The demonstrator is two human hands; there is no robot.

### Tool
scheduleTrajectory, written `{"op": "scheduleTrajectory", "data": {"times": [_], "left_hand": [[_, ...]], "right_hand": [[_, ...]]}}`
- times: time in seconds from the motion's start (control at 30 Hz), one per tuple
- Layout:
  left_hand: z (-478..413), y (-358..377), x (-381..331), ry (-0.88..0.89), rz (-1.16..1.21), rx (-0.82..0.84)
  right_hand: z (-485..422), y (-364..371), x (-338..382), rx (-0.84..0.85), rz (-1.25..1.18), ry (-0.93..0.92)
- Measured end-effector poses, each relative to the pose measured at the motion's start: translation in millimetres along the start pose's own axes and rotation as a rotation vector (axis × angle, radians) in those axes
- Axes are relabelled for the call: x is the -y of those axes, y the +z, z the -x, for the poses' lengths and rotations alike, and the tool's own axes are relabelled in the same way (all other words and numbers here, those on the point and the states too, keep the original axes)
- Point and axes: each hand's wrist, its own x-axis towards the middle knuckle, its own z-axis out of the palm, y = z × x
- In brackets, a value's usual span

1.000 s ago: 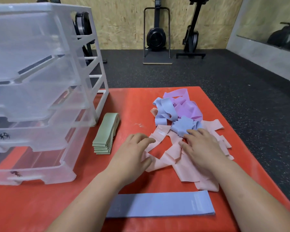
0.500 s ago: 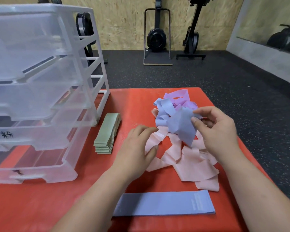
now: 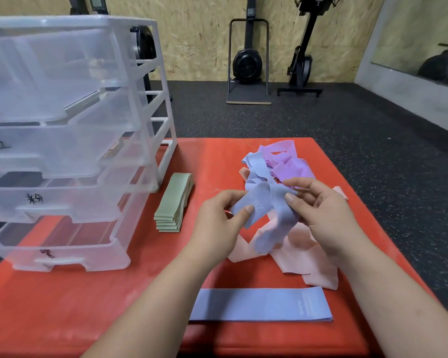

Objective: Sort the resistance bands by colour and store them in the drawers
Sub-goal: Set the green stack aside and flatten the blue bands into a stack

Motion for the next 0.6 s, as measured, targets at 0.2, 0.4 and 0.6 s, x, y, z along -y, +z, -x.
{"op": "scheduleTrajectory", "data": {"times": [0.2, 0.4, 0.6], "left_hand": [[-5.2, -9.5, 4.7, -0.065, 0.029, -0.083], [-5.1, -5.6, 2.4, -0.066, 0.057, -0.045], [-5.0, -3.4, 1.6, -0.026, 0.054, 0.037]], "right_hand": [[-5.5, -16.6, -20.0, -0.038, 0.227, 0.107], [-7.6, -1.8, -14.0, 0.065, 0.524, -0.014], [2.7, 17.1, -13.1, 0.256, 0.652, -0.148]]}}
